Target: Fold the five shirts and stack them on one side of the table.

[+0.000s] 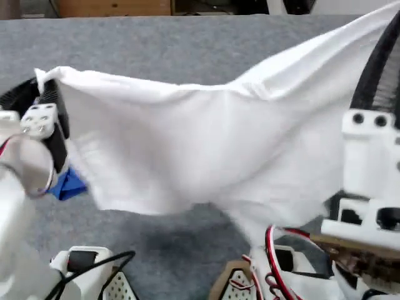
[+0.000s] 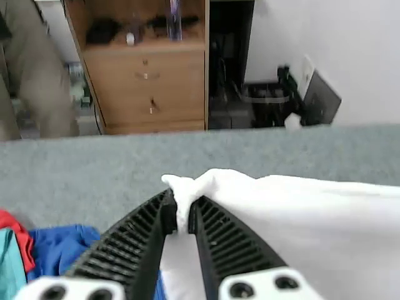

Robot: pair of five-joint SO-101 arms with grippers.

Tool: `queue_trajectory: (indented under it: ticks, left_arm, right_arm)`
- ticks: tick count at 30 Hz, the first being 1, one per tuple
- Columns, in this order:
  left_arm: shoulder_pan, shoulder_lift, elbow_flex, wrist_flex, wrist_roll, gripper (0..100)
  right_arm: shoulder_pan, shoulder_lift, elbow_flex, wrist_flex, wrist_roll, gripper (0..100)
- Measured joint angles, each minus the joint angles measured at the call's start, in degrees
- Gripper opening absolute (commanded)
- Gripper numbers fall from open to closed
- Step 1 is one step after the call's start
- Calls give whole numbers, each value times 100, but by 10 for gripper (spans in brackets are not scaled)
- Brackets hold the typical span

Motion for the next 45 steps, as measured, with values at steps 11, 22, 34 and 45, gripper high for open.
queue_trajectory:
  ticks: [11, 22, 34, 45]
  left_arm:
    - [0, -677, 1292, -536, 158, 19]
    - [-220, -1503, 1310, -545, 141, 19]
    - [-404, -1846, 1864, -563, -70, 19]
    - [-440, -1723, 5776, -3402, -229, 19]
  right_arm:
    - [0, 0, 325, -404, -185, 4]
    - [334, -519, 255, 501, -378, 4]
    - [352, -756, 457, 545, -536, 4]
    - [-105, 255, 2374, 431, -941, 4]
